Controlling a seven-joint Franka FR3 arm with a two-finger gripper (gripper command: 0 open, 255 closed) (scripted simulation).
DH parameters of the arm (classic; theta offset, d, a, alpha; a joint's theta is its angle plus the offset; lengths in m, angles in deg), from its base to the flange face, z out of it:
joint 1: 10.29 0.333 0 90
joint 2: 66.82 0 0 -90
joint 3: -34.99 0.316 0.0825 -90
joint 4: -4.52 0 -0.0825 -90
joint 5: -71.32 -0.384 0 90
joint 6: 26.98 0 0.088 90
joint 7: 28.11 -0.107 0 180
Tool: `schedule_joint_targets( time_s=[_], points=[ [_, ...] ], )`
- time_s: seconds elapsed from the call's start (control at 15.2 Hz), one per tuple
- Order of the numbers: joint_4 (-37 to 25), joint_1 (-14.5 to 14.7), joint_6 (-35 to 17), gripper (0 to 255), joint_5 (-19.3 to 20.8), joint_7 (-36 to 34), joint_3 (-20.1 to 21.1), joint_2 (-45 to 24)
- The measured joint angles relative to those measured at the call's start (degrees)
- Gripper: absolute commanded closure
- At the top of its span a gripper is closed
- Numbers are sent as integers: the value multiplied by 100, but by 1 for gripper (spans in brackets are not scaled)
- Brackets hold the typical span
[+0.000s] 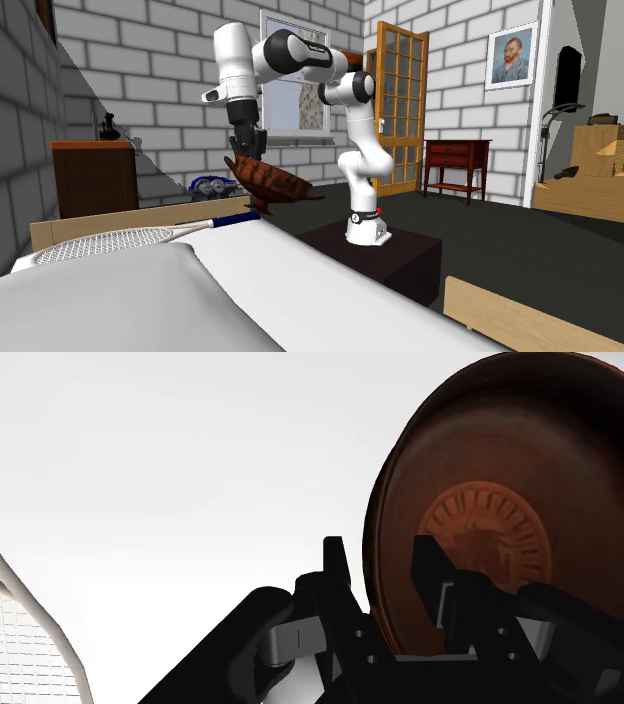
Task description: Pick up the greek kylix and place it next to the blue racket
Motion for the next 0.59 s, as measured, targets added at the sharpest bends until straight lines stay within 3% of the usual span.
schedule_joint_targets(
  time_s=[0.59],
  points=[
    [714,-16,-681,255,-17,110,-11,21]
  ],
)
